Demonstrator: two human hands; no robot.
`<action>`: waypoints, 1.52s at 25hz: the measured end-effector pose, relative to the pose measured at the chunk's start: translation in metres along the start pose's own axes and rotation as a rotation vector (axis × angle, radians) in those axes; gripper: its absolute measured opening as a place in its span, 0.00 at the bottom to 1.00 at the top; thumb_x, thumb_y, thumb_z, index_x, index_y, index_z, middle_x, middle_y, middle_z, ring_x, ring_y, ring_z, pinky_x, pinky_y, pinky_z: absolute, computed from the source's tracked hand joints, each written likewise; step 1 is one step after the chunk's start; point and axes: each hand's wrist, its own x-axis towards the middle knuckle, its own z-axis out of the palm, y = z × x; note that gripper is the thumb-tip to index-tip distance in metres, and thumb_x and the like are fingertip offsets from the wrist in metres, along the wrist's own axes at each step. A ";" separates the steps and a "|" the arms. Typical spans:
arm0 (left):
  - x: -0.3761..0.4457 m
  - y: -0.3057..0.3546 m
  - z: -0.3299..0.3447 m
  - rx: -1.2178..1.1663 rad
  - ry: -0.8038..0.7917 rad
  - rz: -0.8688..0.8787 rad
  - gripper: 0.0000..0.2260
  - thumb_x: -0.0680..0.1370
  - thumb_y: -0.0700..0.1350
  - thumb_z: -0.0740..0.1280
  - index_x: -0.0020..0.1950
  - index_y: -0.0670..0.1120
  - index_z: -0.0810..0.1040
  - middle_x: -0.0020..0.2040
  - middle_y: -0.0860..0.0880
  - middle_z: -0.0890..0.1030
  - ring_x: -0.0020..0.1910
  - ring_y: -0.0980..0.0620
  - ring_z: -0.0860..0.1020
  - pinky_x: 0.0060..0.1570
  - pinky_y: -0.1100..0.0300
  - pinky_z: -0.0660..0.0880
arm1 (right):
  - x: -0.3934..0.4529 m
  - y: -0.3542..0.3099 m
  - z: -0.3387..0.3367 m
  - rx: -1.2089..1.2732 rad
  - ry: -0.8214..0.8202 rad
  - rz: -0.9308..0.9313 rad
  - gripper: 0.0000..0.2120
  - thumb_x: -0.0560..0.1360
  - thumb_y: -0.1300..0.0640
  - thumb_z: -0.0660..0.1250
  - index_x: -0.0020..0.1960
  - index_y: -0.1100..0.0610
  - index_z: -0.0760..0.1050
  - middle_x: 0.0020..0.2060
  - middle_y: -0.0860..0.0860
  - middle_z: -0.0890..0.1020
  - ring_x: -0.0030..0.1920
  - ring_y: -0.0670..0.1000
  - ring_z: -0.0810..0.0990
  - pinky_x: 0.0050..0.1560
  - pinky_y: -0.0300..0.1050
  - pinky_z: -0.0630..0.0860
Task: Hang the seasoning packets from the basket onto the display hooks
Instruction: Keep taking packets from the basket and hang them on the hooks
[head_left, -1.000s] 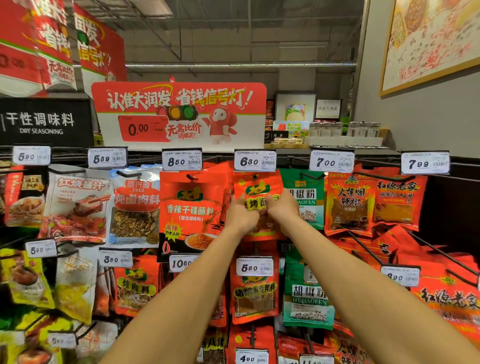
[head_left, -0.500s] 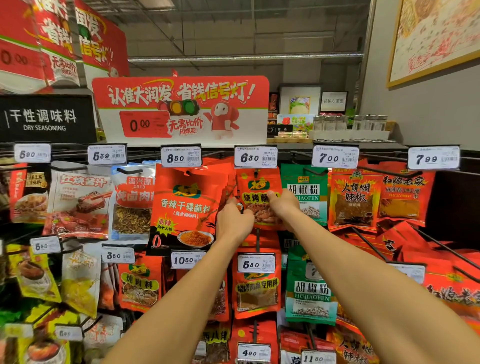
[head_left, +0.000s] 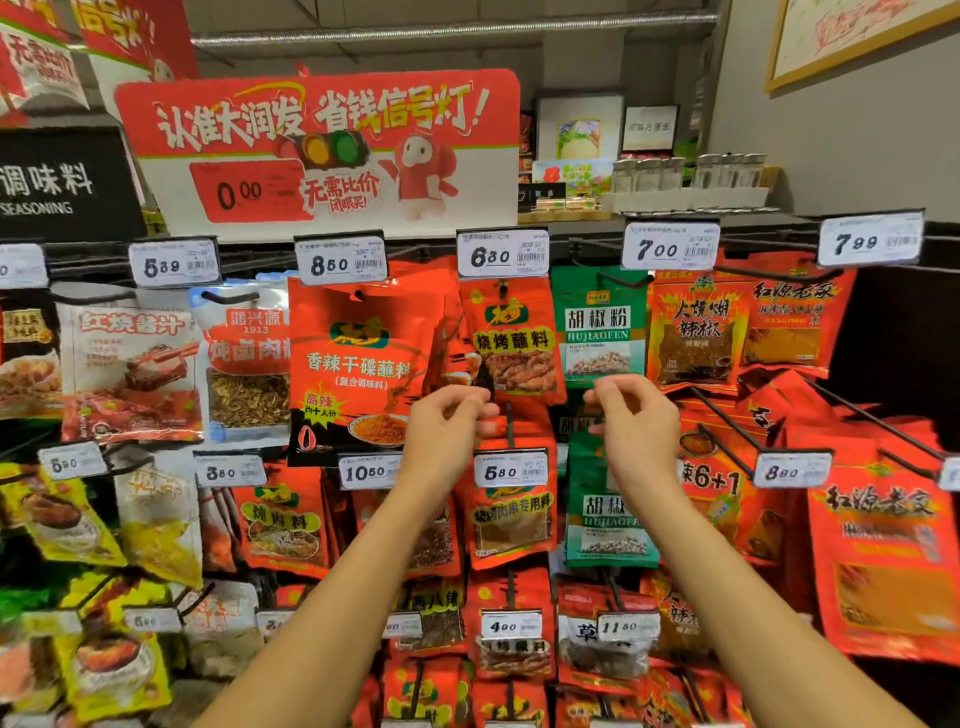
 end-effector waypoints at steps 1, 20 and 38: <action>-0.010 0.000 -0.001 -0.039 -0.002 -0.001 0.10 0.82 0.36 0.62 0.47 0.43 0.82 0.39 0.47 0.86 0.34 0.54 0.82 0.37 0.63 0.79 | -0.013 0.003 -0.009 0.090 -0.051 0.063 0.09 0.80 0.61 0.65 0.42 0.53 0.79 0.33 0.48 0.84 0.35 0.49 0.83 0.33 0.44 0.79; -0.289 -0.365 0.008 -0.085 0.252 -1.025 0.07 0.81 0.39 0.63 0.48 0.40 0.80 0.34 0.45 0.81 0.31 0.50 0.76 0.34 0.58 0.73 | -0.298 0.351 -0.120 -0.177 -0.408 1.068 0.10 0.80 0.65 0.62 0.41 0.61 0.77 0.26 0.54 0.81 0.24 0.52 0.79 0.24 0.40 0.73; -0.520 -0.881 0.004 0.103 -0.026 -1.534 0.12 0.80 0.31 0.55 0.45 0.43 0.75 0.42 0.40 0.77 0.39 0.44 0.75 0.39 0.58 0.68 | -0.628 0.904 -0.112 -0.354 -0.495 1.887 0.20 0.78 0.46 0.69 0.66 0.56 0.77 0.59 0.56 0.82 0.59 0.60 0.81 0.59 0.64 0.77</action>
